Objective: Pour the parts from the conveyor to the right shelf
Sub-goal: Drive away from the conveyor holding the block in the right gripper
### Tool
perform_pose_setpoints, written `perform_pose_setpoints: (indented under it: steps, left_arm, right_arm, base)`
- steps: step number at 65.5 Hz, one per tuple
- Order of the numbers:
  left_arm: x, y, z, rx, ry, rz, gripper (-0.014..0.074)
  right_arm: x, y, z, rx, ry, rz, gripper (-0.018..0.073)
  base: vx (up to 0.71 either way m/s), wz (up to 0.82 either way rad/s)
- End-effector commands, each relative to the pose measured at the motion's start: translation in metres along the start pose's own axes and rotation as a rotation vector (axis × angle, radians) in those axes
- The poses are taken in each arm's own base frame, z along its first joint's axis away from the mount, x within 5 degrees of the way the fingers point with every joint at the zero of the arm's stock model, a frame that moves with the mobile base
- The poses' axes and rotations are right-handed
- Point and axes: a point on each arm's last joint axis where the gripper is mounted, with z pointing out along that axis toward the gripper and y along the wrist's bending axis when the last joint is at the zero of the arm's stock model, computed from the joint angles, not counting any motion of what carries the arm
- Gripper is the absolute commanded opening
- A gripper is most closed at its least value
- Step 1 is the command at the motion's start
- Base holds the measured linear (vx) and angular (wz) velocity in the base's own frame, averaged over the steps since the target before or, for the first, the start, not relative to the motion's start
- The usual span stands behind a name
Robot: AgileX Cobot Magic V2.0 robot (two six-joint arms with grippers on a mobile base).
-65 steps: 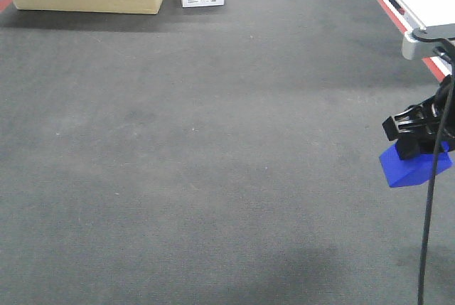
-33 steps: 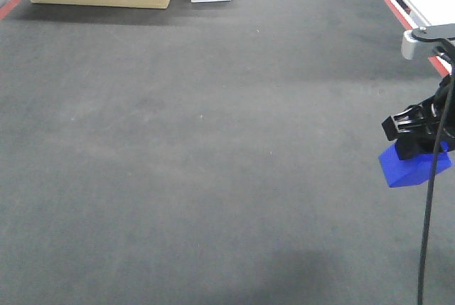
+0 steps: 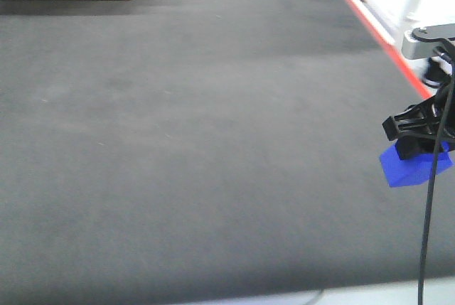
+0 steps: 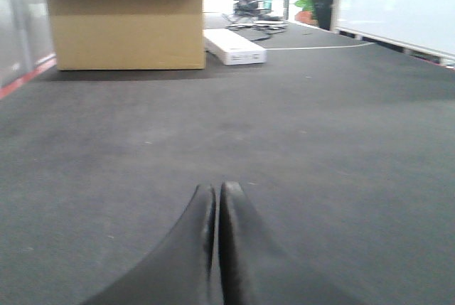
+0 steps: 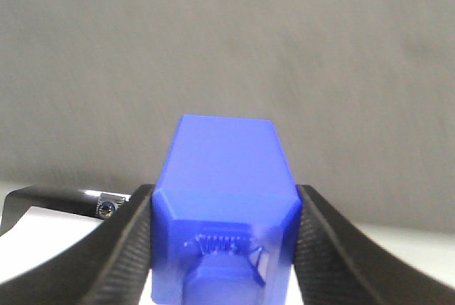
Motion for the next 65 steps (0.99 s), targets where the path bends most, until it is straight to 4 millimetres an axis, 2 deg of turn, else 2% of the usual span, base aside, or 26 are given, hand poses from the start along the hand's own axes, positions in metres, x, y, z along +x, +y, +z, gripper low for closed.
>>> perform_pose_setpoints:
  steps: [1,37,65]
  left_arm:
    - [-0.0165,-0.0002,-0.0029,0.001,-0.117,-0.015,-0.0006]
    - [-0.0165,-0.0002,-0.0029,0.001,-0.117,-0.015,-0.0006]
    - [-0.0165,-0.0002,-0.0029,0.001,-0.117,-0.015,-0.0006]
  right_arm:
    - [0.004,0.0,-0.015,0.006,-0.013,-0.001,-0.0006]
    - [0.0041,-0.0002,-0.015,0.009,-0.012,-0.002,-0.0006]
    - [0.0033,0.0,-0.0151,0.006,-0.02,-0.001,-0.0006]
  base:
    - [-0.25,-0.34]
    - [-0.32,-0.38]
    - [-0.38,-0.53]
